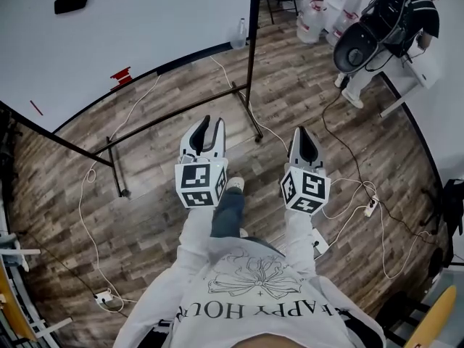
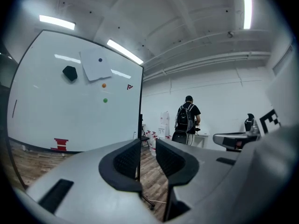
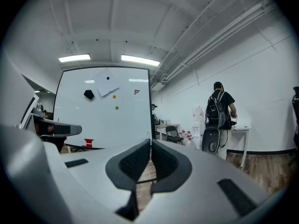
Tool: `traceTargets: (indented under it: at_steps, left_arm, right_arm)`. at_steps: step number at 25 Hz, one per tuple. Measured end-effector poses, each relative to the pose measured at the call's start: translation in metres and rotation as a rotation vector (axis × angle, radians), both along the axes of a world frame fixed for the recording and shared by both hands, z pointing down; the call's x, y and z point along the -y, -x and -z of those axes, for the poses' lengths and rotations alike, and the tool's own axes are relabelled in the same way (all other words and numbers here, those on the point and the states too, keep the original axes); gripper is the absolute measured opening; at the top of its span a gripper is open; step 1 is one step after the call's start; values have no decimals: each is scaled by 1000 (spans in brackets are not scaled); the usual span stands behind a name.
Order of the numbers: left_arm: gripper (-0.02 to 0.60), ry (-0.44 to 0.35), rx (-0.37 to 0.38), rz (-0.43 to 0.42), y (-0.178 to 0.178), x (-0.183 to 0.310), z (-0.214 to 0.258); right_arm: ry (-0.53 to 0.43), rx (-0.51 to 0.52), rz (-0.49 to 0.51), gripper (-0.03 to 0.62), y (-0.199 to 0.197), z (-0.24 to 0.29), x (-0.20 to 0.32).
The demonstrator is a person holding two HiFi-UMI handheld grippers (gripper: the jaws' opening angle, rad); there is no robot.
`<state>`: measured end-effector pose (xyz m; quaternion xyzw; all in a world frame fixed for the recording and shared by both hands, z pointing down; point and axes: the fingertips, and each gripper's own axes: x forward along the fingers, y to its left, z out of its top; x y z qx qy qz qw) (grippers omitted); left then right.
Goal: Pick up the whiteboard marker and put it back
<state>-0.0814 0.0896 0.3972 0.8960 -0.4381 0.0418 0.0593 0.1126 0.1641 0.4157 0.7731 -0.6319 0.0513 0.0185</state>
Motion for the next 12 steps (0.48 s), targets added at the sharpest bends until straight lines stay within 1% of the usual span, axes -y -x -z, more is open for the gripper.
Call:
traceTargets:
  at_steps: [8,12]
  left_arm:
    - [84,2,-10,-32,-35,94,-3]
    - [86,-5,-19,-43,-56,146,7]
  right_arm:
    - [-7,-8,-31,8,-34,0,89]
    - [-19,-31,-42,8,-52,13,136]
